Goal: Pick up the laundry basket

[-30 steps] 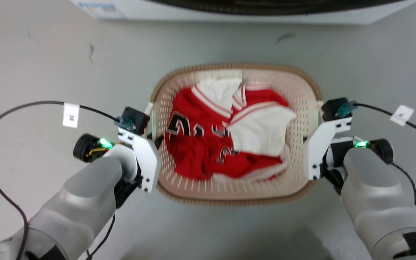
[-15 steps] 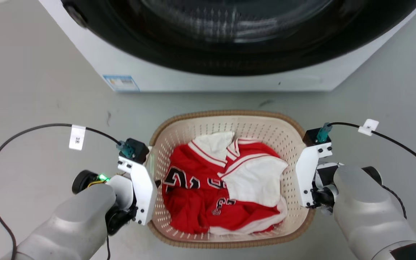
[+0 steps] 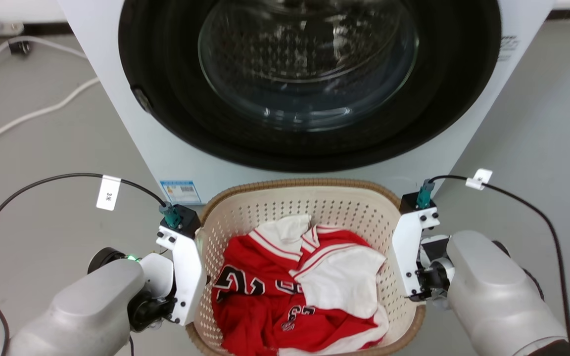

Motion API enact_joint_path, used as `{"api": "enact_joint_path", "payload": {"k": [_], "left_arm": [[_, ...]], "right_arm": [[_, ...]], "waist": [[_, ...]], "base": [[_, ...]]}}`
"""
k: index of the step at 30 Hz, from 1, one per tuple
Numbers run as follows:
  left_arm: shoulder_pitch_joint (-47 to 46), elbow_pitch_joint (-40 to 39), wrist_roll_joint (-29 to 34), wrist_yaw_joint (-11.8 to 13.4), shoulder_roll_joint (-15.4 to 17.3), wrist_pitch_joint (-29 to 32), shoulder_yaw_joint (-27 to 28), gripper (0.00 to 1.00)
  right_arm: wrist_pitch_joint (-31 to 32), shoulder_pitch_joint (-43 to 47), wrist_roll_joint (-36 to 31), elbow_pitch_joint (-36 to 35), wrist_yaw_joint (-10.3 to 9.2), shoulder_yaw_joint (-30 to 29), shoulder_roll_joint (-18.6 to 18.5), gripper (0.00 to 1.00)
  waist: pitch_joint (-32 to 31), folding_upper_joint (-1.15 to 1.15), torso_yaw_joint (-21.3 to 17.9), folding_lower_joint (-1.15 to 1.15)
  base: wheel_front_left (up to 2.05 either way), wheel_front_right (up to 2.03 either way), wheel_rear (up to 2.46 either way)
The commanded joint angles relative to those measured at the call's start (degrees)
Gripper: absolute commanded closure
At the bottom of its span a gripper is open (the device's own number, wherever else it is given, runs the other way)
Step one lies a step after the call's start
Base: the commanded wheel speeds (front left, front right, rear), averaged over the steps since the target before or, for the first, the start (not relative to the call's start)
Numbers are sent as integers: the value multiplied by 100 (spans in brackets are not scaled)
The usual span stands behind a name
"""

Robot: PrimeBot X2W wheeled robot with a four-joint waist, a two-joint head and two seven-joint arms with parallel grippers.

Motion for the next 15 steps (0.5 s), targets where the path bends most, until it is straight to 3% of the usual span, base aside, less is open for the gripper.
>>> {"api": "enact_joint_path", "payload": {"k": [1, 15], "left_arm": [[73, -85, 37, -78, 156, 108, -18, 100], [538, -422, -312, -80, 361, 731, -26, 100]], "right_arm": [[59, 65, 15, -27, -10, 79, -177, 100], [667, 307, 572, -200, -10, 488, -336, 100]], "waist": [[-213, 0, -39, 1], [-869, 0, -162, 1]], "base": [[0, 0, 0], [0, 0, 0]]}}
